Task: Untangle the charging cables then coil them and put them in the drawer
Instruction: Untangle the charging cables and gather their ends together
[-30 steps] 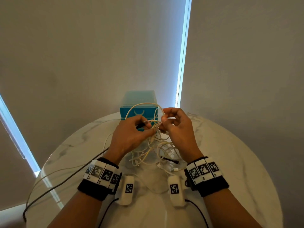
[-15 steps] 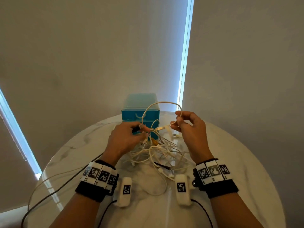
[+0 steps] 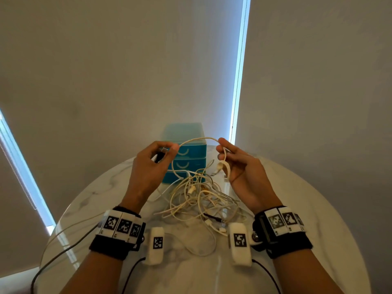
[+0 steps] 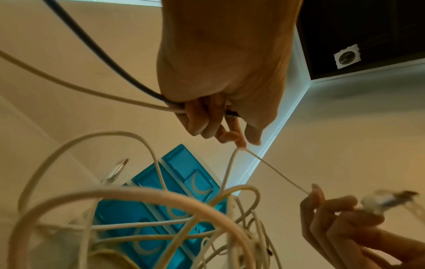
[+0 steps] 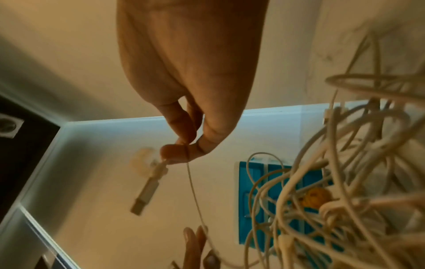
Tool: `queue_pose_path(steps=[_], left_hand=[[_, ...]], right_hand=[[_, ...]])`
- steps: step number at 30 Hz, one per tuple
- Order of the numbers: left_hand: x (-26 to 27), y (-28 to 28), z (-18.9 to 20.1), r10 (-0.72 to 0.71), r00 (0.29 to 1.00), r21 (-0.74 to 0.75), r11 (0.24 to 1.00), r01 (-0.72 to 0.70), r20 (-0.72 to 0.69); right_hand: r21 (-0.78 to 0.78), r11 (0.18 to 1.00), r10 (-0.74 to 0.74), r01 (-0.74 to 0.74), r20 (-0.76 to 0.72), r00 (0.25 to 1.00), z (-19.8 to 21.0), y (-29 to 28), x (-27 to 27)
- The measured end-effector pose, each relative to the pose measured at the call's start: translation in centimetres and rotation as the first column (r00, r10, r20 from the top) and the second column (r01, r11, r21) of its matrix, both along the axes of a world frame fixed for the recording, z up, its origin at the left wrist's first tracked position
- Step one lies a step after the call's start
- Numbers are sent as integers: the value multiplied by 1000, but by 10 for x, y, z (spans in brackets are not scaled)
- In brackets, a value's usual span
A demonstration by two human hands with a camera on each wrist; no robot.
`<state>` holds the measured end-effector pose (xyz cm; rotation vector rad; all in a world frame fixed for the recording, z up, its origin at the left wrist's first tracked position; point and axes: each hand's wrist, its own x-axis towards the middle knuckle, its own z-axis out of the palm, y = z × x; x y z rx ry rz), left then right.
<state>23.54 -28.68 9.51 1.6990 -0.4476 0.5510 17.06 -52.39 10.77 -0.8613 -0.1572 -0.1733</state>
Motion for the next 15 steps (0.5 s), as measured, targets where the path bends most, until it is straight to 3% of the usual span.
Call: queue_pose_path(steps=[3,5,8,10,12,15], left_hand=[[3,0,0,5,999,-45,999,-7,-44],[6,7,3,-21,990,-193,981,-6,-142],[7,20,9,-208,954,-472,877,85,-215],[6,26,11,-307,928,-577,805,136,-210],[6,30,11,-322,924,-598,789,140,-208],[7,35,10,-167,943,-364,930,54,-289]], right_hand=[[5,1000,-30,30,94,995,2,2,-1],[-44,988,-141,147,109,984,1,3,-1],[-85,960,-263,267,59,963,-1,1,-1],[-136,942,-308,308,22,951,-2,2,-2],[-214,920,-331,329,31,943,-1,5,-2],[-244,903,-346,353,73,936,2,9,-3]])
